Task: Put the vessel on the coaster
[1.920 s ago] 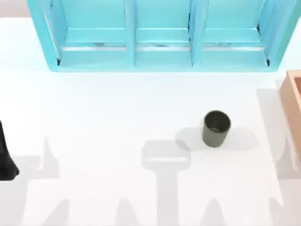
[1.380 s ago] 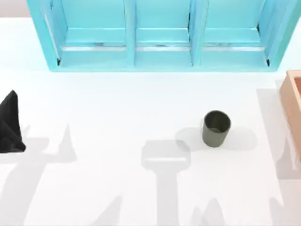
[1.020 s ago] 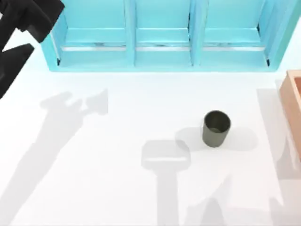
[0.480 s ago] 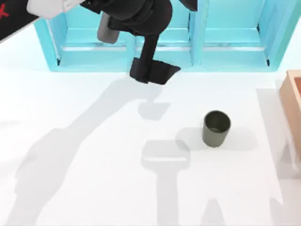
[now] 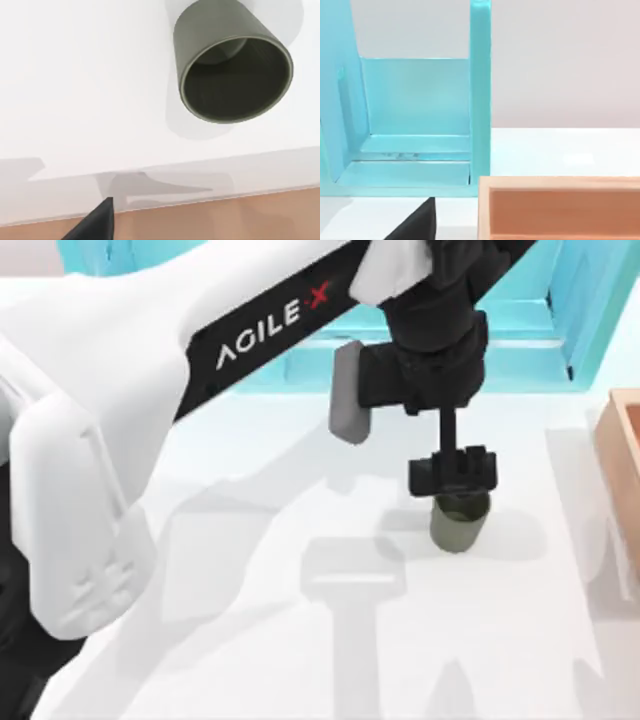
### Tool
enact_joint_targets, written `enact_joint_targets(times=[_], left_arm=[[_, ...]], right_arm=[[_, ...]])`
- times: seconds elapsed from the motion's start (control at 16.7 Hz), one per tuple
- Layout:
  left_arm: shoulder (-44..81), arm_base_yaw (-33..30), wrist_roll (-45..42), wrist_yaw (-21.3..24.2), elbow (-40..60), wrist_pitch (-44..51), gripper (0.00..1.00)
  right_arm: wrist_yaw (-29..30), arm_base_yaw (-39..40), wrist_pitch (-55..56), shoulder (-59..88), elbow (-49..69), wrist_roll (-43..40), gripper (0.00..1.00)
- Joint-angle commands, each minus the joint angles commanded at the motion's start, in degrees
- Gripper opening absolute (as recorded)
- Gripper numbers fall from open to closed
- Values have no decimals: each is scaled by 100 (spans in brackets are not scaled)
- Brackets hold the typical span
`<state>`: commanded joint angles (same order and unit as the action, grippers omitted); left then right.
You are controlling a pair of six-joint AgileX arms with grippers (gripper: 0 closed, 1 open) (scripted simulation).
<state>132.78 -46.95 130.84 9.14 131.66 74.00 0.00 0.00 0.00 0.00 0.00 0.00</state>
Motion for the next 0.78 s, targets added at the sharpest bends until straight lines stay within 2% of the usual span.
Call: enact_joint_targets(times=[0.3,0.78], left_arm=[[686,-135,586,-98,816,754,100],[716,-122,601,-101,745,682,100]], right_arm=[[0,0,0,0,0,0,100],[0,0,0,0,0,0,100]])
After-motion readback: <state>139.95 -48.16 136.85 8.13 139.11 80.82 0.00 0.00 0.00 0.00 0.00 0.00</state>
